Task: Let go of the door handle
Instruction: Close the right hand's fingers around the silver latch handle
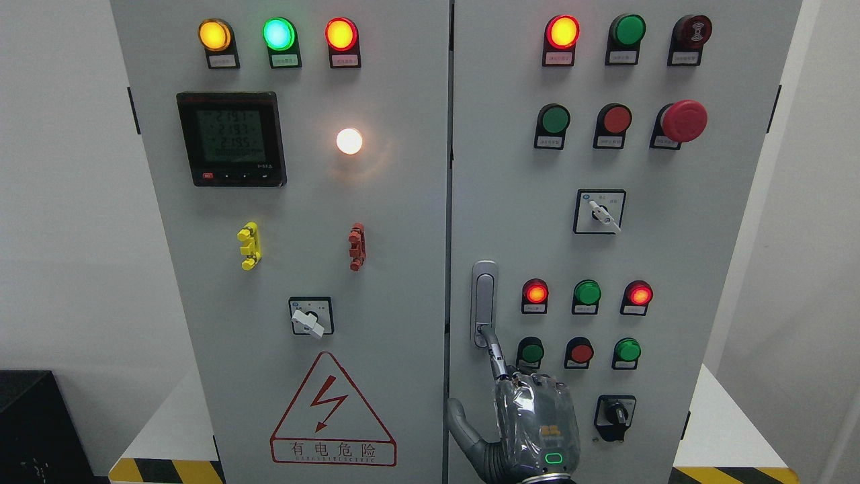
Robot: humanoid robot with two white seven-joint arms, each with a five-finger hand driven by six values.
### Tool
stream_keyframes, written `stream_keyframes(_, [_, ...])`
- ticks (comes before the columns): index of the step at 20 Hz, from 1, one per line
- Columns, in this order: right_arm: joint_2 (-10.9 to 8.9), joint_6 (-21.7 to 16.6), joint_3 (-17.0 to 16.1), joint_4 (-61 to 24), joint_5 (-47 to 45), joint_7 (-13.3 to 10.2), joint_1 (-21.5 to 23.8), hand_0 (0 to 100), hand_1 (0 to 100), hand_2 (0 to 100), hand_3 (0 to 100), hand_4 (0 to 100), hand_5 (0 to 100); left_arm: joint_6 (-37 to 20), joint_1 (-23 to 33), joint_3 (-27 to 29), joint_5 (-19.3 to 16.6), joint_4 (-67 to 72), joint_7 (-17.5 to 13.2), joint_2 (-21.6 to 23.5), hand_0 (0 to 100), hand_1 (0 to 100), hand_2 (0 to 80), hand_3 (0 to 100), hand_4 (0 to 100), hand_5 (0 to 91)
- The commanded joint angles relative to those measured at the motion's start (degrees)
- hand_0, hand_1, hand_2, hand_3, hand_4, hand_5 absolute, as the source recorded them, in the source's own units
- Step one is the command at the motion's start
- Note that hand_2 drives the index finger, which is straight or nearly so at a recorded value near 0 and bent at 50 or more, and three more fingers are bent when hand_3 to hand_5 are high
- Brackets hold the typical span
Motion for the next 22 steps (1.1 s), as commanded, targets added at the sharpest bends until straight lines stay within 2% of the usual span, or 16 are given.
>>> stream_keyframes(1, [0.04, -0.1, 0.2, 0.7, 0.0, 0.0, 0.1, 35, 25, 0, 78, 76, 76, 0.0, 0.0, 0.0, 0.0, 0.0, 0.0, 0.1, 0, 0, 4.3, 11, 0, 0.0])
stream_keyframes(22, [0.04, 0.0, 0.2, 1.3, 0.0, 0.4, 1.0, 35, 25, 0, 78, 76, 76, 0.0, 0.0, 0.0, 0.0, 0.0, 0.0, 0.0, 0, 0, 4.4, 11, 0, 0.0])
